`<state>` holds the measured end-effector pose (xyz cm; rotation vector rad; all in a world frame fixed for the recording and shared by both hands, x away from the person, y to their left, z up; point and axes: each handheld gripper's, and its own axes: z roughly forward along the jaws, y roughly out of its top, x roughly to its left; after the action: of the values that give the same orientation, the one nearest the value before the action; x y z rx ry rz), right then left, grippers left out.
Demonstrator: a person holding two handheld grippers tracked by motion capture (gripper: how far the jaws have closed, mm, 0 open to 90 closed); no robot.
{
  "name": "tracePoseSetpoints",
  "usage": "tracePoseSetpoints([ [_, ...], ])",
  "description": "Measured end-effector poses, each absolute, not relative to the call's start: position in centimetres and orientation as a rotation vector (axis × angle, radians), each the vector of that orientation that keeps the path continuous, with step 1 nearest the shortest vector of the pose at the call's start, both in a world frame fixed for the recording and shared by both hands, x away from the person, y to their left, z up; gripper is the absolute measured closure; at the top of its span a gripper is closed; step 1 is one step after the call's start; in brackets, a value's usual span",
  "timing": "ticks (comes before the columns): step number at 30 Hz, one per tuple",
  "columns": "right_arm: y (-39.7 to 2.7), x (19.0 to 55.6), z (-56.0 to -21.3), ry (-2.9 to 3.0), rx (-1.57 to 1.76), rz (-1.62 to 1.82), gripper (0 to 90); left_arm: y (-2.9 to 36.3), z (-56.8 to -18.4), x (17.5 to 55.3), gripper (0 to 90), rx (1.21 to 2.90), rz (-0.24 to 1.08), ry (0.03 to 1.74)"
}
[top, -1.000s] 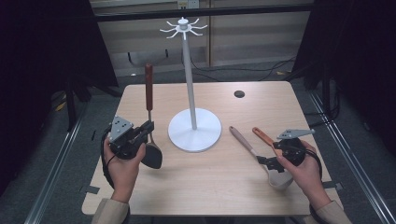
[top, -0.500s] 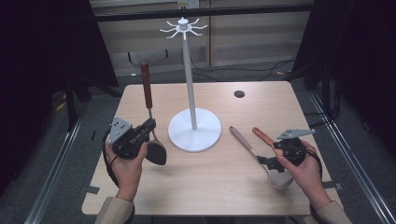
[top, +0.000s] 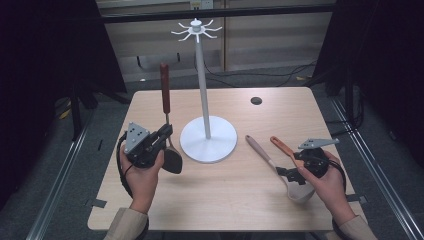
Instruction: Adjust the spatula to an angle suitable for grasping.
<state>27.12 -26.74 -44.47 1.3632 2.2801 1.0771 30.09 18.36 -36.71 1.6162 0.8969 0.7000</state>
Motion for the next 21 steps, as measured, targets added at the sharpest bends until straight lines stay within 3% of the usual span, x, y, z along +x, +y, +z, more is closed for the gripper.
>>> tracePoseSetpoints([
  [21,-26.9,27.1,-44.5,2.279,1.374,1.082,9.9,15.1,-33.9,30.9,84.7,1.657,0.751,0.837],
])
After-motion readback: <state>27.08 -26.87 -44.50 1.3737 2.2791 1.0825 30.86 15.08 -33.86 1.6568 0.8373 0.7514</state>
